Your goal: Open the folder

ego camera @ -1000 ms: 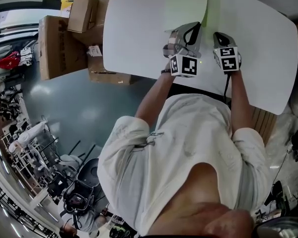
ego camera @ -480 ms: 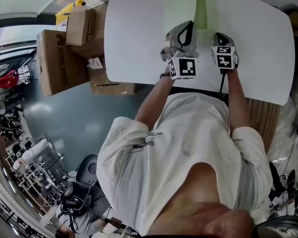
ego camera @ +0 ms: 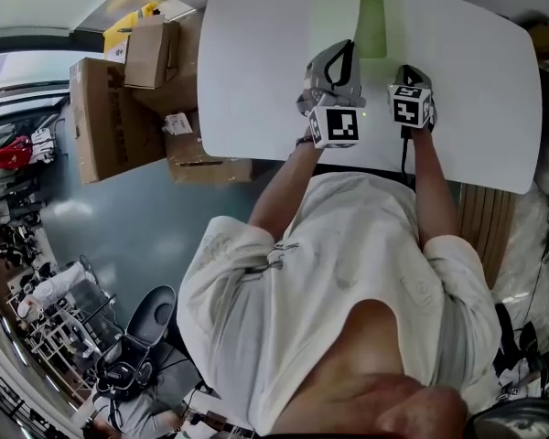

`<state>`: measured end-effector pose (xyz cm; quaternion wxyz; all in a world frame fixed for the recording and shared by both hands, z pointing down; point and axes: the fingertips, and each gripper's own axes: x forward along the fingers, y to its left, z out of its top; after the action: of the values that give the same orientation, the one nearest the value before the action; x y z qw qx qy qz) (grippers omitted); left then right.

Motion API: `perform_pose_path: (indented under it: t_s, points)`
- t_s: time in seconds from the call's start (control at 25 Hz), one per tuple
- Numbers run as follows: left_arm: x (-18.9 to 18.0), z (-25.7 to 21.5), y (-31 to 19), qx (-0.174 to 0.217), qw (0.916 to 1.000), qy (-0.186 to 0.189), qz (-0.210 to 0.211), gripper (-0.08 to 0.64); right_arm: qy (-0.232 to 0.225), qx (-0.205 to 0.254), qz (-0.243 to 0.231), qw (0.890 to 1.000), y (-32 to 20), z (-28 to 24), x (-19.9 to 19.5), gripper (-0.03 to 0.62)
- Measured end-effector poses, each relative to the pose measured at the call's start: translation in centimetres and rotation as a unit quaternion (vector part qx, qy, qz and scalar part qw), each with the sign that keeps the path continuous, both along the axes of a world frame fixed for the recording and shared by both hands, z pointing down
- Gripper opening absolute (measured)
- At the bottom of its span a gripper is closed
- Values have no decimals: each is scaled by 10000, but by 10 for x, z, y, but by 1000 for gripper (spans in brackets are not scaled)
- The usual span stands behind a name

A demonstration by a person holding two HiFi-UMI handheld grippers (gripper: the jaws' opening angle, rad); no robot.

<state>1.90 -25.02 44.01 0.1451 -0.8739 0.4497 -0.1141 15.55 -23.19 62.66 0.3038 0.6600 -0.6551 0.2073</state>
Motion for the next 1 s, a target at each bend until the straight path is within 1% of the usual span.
perform_pose_path:
  t_s: [0.12, 0.2, 0.4, 0.52, 0.68, 1.0]
  points:
    - [-11, -6, -4, 43, 9999, 96, -133, 3, 274, 46, -92, 9996, 0, -2, 0, 0]
    - [-20, -11, -6, 123, 9995, 107, -262, 3, 348, 45, -144, 9993, 0, -3, 1, 0]
    - [-49, -27, -15, 253, 9957, 359, -820, 5, 561, 80, -175, 9982, -1, -5, 3, 0]
    - [-69, -29, -19, 339, 9929, 344, -1087, 10, 739, 157, -146, 9970, 0, -7, 4, 0]
    - [-94, -27, -24, 448, 9892, 310, -1362, 12, 801, 170, -111, 9966, -1, -5, 0, 0]
    - [-128, -23, -35, 542, 9798, 147, -1921, 21, 1028, 268, -17, 9943, -3, -7, 1, 0]
